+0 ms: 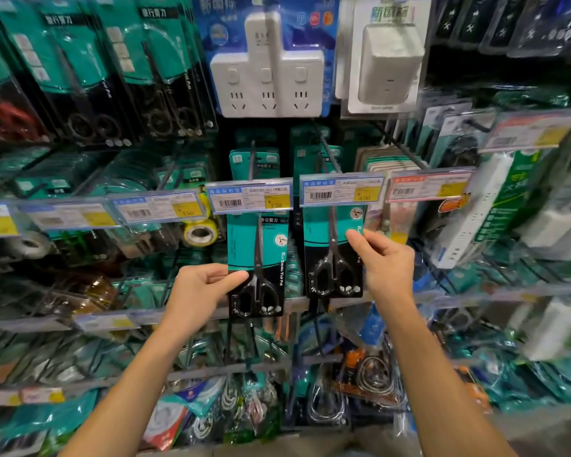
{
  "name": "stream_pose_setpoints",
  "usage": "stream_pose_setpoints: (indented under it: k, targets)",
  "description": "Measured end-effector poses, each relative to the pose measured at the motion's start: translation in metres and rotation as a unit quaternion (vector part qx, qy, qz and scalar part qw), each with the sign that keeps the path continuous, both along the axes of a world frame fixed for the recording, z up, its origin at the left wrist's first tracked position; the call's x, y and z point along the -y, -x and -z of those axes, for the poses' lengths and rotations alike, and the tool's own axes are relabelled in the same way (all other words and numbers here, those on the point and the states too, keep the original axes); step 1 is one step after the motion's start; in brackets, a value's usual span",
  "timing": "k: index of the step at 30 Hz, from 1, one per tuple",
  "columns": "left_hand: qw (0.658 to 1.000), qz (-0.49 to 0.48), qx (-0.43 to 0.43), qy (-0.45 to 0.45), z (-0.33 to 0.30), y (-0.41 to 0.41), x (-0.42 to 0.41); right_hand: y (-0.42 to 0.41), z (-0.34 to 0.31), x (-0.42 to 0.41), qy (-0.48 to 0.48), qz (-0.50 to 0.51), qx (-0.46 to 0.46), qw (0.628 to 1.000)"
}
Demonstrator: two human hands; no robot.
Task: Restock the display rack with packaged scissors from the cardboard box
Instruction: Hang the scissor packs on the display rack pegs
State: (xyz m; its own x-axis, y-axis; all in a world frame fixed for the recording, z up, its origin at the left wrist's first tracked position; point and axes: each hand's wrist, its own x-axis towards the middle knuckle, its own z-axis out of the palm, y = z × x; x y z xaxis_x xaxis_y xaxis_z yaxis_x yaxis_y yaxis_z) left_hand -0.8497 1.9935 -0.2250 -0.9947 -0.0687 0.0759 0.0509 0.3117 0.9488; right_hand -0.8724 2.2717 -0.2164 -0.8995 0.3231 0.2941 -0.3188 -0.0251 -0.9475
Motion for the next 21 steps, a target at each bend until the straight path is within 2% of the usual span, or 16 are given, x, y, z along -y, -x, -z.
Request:
stream_pose_setpoints:
  k: [5, 12, 21]
  targets:
    - [0.999, 0.035, -0.016, -0.001, -0.001, 0.003, -0.004, 0.013, 0.005, 0.000, -0.036, 0.039, 0.014, 0.998]
    - [0.999, 0.031, -0.034, 0.000, -0.002, 0.010, -0.004, 0.038, 0.013, 0.009, -0.056, 0.053, 0.009, 0.997]
    - [0.997, 0.004, -0.073, 0.008, 0.003, 0.024, -0.005, 0.069, 0.013, 0.022, -0.107, 0.133, 0.046, 0.984]
